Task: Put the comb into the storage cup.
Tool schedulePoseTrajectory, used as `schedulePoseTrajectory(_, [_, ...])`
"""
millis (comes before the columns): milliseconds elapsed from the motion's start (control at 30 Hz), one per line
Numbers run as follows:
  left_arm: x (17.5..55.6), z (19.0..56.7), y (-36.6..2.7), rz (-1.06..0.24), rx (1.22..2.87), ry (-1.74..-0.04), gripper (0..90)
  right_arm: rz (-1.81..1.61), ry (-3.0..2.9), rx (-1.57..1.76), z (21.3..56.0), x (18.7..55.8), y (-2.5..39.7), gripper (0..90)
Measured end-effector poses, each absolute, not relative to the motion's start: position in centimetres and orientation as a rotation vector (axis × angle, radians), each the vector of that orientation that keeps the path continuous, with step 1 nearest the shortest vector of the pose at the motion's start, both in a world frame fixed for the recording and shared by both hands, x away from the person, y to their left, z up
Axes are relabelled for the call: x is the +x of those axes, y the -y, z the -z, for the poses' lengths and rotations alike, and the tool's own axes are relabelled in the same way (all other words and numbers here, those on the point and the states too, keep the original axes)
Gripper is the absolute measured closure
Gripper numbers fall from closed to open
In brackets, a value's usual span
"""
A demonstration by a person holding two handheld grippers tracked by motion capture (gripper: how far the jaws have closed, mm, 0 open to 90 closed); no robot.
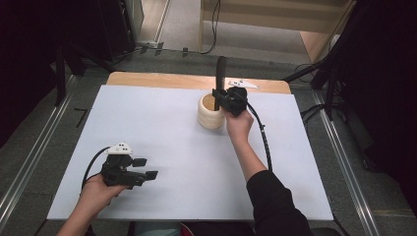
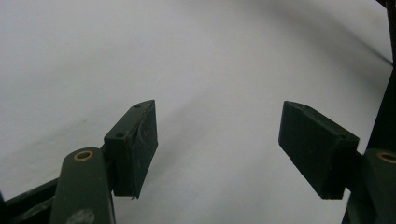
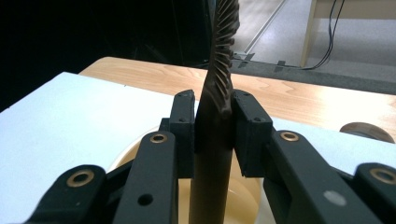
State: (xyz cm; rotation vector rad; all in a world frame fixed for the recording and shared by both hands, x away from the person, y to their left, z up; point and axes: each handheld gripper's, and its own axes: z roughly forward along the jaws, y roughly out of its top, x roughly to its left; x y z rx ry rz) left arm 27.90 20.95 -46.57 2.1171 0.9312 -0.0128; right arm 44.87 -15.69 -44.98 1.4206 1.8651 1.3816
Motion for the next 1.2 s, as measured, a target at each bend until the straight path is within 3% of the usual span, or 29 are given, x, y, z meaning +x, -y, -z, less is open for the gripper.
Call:
schedulePoseTrajectory(500, [27.9, 46.6, -20.9, 0.011, 2.122, -0.928, 29.2, -1.356, -1.890, 1.415, 45.6, 44.6, 15.6, 68.2])
schedulePoseTrajectory(667, [27.9, 46.6, -20.9, 0.011, 2.124, -0.927, 29.2, -1.360, -1.880, 1.347, 45.2, 44.1, 15.7, 51.1])
schedulePoseTrajectory(833, [27.9, 46.6, -20.9, 0.010, 2.132, -0.927, 29.2, -1.386, -1.882, 1.370, 44.9, 44.0, 16.4, 40.5])
schedulePoseTrajectory(1033, [27.9, 46.6, -20.9, 0.010, 2.130, -0.926, 29.2, -1.389, -1.885, 1.386, 44.8, 43.5, 17.1, 38.6])
schedulePoseTrajectory(1200, [28.0, 46.6, -20.7, 0.013, 2.124, -0.923, 29.2, -1.402, -1.887, 1.388, 44.5, 43.0, 17.6, 31.8])
